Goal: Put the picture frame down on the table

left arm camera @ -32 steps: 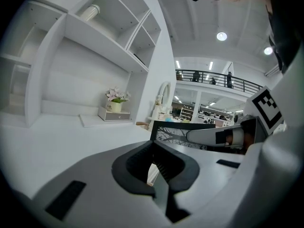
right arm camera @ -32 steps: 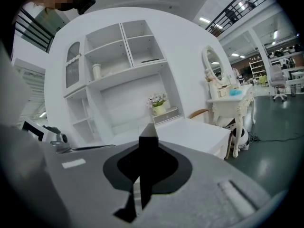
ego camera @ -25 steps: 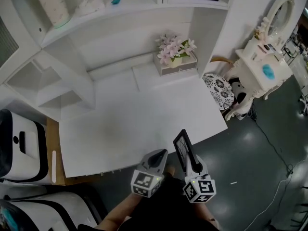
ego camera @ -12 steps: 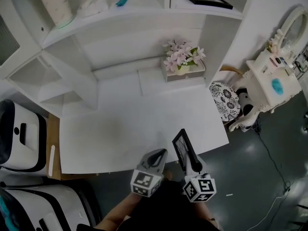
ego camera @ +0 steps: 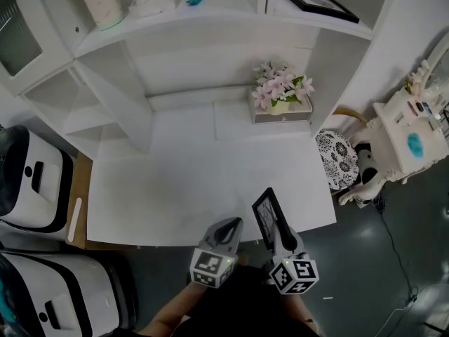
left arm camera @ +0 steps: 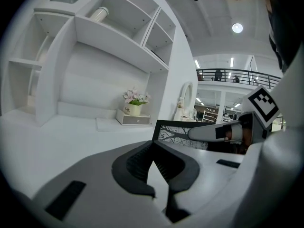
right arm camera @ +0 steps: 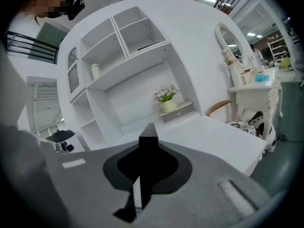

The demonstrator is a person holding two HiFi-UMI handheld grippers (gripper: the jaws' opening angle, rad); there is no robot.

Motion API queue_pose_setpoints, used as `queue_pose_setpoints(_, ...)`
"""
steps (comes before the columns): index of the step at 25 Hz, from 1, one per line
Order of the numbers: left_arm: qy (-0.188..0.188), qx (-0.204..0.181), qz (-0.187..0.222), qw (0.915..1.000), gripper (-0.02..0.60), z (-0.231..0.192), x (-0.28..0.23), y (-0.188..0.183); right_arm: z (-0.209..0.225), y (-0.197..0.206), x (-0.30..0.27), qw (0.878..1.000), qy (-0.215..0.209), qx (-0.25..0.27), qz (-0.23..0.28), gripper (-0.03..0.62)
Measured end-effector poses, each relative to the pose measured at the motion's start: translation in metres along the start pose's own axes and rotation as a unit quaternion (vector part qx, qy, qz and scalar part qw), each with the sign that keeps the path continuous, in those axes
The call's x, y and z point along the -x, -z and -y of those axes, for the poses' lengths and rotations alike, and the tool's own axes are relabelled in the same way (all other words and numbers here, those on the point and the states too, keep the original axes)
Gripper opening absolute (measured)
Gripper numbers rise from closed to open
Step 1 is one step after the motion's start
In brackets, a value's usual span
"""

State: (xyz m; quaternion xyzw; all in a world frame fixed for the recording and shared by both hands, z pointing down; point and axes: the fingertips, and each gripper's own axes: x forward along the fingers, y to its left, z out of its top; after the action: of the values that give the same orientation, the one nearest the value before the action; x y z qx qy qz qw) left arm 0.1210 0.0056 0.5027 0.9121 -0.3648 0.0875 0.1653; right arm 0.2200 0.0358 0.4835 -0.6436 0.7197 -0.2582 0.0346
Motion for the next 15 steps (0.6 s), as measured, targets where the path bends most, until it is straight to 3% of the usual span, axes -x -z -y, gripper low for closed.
queue_pose_setpoints(15,-0.045,0.013,-0.005,0.9989,0.012,-0.021,0.015,0.009,-0.010,0.007,-0.014,0.998,-0.029,-0.046,-0.019,0.014)
